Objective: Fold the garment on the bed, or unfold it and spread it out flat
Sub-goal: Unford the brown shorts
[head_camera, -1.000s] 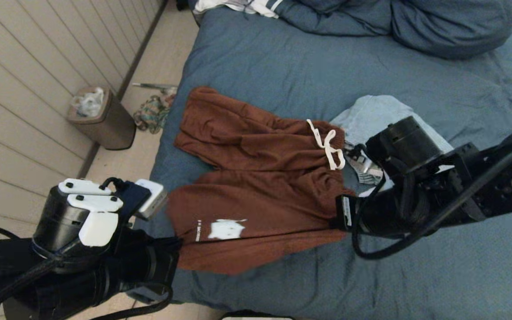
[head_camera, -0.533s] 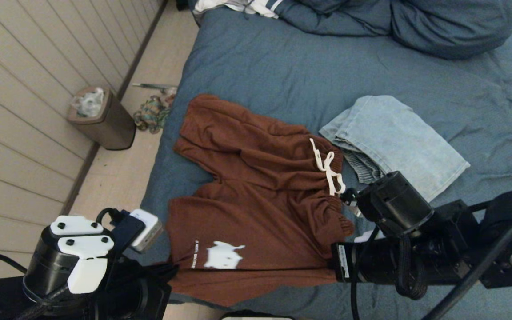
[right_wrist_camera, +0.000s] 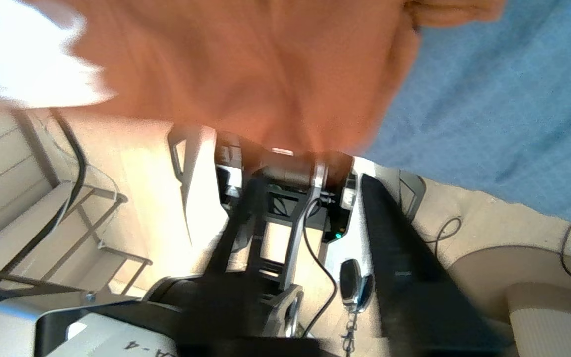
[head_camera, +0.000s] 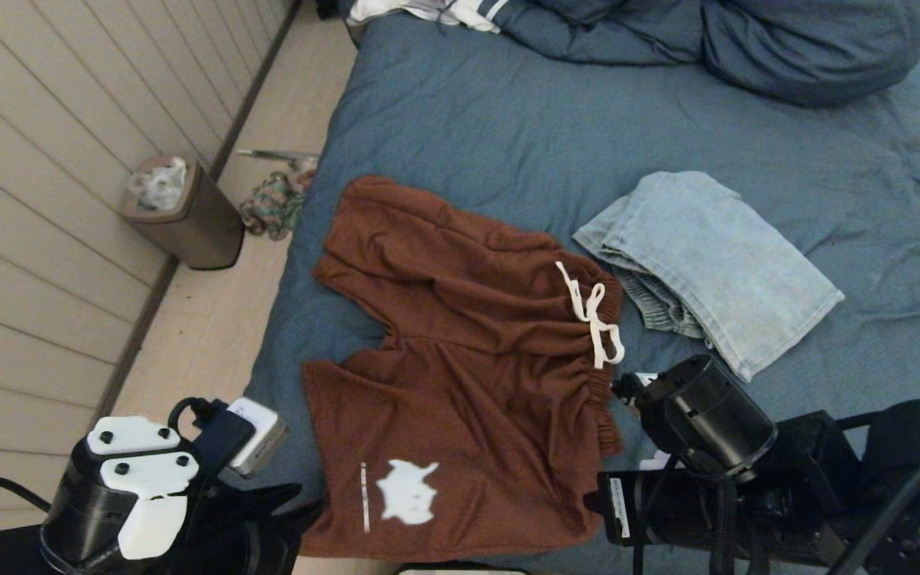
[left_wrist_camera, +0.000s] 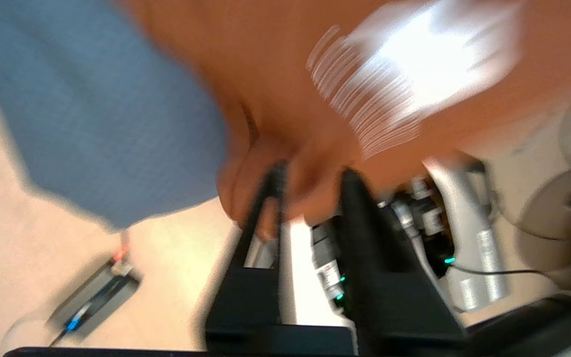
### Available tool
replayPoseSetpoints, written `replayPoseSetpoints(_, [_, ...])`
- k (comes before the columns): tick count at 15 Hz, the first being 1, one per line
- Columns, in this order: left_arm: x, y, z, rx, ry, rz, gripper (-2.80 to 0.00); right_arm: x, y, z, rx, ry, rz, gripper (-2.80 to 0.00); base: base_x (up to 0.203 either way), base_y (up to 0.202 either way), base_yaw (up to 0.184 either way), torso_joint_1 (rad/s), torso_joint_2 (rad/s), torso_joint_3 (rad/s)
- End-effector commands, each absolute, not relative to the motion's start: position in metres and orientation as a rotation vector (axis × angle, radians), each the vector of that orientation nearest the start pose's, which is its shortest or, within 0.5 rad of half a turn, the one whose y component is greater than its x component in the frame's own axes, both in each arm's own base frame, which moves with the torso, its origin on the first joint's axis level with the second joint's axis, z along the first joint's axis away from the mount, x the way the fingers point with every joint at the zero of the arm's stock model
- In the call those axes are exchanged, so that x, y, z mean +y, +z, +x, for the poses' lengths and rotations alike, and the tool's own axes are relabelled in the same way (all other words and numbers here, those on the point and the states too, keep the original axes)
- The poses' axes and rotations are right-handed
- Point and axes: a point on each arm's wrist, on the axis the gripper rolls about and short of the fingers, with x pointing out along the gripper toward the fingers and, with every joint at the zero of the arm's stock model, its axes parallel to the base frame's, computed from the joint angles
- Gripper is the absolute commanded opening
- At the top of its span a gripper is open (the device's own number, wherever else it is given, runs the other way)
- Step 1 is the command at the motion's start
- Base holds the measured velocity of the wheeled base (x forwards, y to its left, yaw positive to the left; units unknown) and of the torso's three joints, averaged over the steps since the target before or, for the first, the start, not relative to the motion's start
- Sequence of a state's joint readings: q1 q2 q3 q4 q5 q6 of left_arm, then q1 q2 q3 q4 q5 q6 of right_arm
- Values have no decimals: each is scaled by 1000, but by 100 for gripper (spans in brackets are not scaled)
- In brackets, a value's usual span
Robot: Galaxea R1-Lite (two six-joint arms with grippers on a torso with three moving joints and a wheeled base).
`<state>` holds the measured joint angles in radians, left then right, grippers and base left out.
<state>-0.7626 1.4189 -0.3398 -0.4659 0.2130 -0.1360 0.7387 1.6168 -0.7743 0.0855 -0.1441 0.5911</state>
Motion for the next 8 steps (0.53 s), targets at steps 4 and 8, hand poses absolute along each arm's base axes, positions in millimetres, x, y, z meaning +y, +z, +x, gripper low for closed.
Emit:
replayPoseSetpoints(4, [-121,129,134,514,-494,127,0,154,141,174,958,286,152,0,0,0,0,0,0,0])
replayPoseSetpoints(8, [-123,157,143,417,-477,71,-280,146,176,176,829,306,228,-280,0,0,0,0,0,0])
